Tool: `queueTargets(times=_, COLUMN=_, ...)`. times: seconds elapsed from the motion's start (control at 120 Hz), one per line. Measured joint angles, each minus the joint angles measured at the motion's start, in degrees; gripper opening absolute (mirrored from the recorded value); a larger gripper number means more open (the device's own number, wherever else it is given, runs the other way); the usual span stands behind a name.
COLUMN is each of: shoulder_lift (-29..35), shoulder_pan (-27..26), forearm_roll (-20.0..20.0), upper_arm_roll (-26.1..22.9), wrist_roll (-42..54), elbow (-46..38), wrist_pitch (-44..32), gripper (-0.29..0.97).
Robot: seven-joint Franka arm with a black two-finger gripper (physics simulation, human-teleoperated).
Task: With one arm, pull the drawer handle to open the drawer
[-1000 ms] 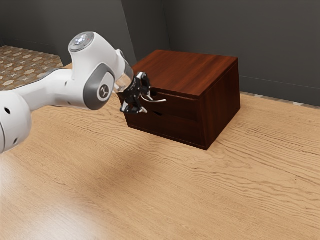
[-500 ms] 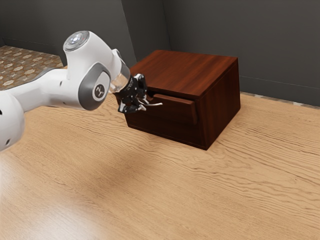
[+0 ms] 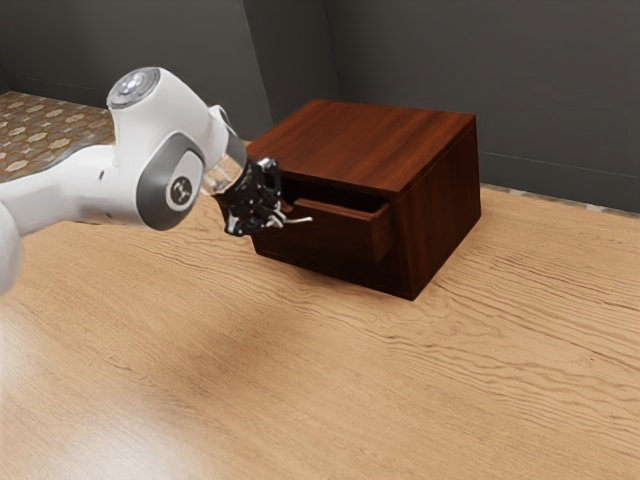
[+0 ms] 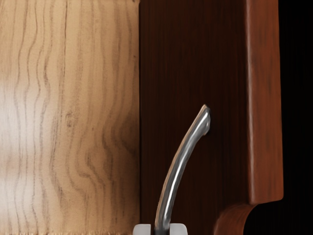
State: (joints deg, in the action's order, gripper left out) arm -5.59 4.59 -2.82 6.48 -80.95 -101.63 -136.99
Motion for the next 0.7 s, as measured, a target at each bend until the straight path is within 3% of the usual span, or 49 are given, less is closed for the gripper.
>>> queueTargets(times=0.7, shoulder_lift=9.44, shoulder_pan=0.79, forearm_roll=-0.42, upper_arm_roll=-0.32, wrist_roll=-0.19, elbow=-11.08, wrist_pitch=-0.38, gripper=-0.11)
